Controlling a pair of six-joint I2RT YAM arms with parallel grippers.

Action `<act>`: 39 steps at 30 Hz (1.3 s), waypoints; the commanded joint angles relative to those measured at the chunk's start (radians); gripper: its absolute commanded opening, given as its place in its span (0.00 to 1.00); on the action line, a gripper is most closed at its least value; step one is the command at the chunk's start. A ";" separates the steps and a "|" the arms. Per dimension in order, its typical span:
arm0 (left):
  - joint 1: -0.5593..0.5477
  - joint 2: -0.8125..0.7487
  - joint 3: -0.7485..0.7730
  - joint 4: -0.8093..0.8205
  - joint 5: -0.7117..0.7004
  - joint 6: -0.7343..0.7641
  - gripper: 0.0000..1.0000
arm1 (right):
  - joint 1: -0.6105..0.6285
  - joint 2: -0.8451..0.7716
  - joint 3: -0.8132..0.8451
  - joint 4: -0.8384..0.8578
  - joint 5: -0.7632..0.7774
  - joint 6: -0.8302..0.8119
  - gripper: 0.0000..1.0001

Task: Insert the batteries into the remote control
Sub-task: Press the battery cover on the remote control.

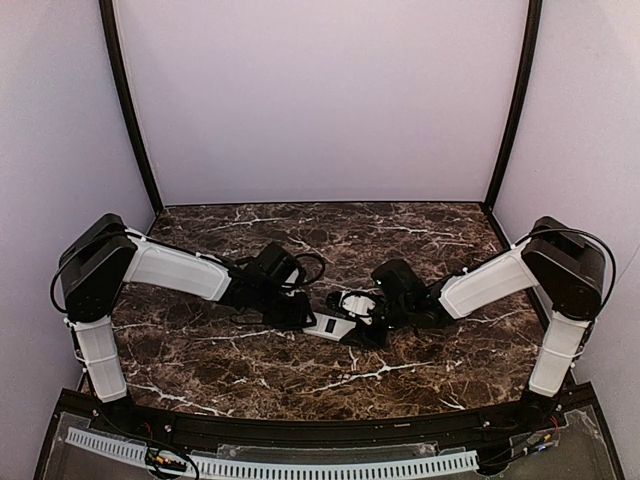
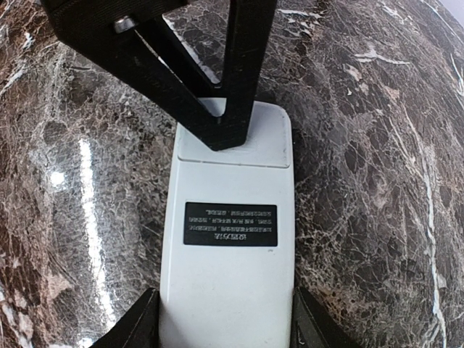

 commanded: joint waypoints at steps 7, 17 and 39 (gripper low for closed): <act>-0.184 0.175 -0.084 0.312 0.301 -0.102 0.31 | 0.016 0.094 0.039 0.111 -0.029 -0.027 0.00; -0.147 0.112 -0.103 0.200 0.216 -0.053 0.36 | 0.005 0.089 0.031 0.091 -0.023 -0.029 0.00; 0.039 0.000 -0.191 0.178 0.144 0.009 0.50 | -0.001 0.075 0.022 -0.003 -0.058 -0.052 0.00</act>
